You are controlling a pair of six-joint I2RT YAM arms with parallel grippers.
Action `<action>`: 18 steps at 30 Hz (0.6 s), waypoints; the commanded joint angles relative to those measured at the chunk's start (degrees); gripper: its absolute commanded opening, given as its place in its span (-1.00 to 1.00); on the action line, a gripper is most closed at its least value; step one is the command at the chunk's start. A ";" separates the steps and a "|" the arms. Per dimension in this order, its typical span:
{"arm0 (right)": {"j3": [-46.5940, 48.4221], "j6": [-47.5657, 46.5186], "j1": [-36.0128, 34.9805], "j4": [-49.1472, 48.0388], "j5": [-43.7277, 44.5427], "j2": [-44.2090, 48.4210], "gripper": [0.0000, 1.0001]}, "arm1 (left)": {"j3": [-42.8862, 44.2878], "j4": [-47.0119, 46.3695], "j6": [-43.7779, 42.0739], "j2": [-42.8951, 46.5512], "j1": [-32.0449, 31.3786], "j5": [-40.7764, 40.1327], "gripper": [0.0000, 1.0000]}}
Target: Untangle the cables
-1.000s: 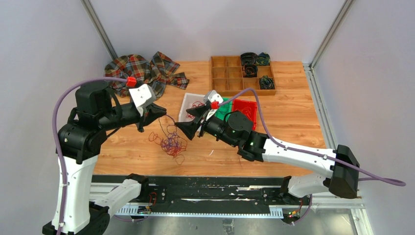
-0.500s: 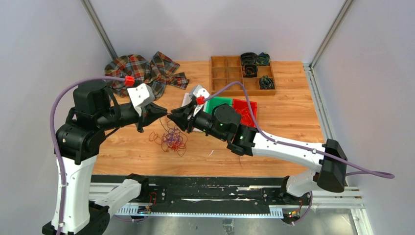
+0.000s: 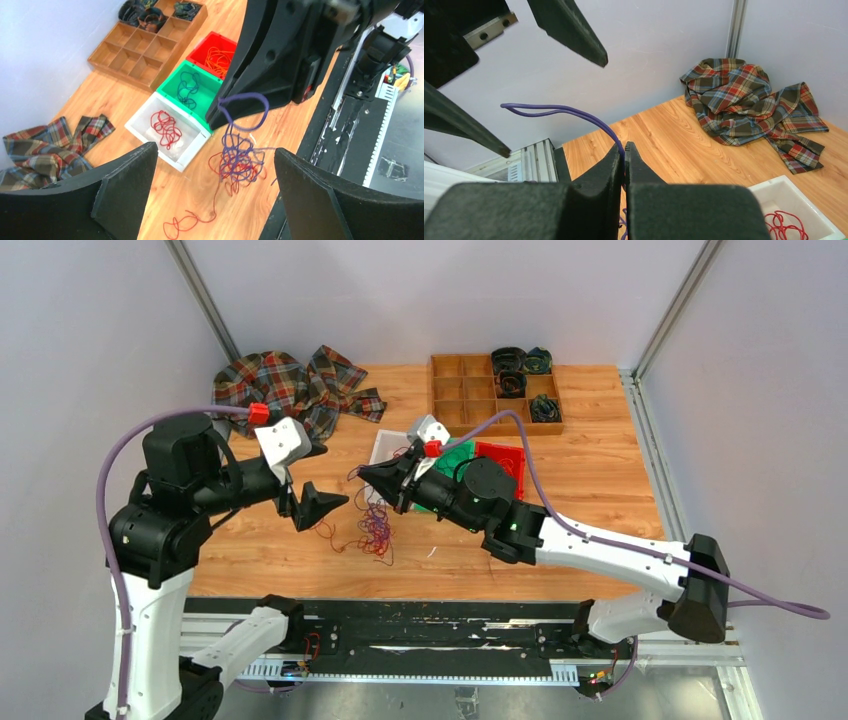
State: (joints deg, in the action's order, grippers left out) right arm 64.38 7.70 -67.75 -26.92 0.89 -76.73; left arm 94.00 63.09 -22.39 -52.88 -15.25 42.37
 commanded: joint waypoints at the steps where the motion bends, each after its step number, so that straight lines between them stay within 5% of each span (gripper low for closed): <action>1: -1.16 0.69 -0.81 -2.78 1.16 3.16 -0.99 | -3.03 -0.42 -0.34 1.71 -0.31 -2.14 0.82; 18: 1.15 7.01 -0.80 -5.16 -1.42 2.41 -0.99 | -18.73 -13.10 3.74 3.38 -0.31 2.87 0.33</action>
State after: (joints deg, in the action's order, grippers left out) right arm 63.70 12.82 -67.75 -29.23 0.78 -74.15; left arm 76.47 56.93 -21.08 -49.41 -15.25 44.88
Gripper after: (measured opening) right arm 0.020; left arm 0.703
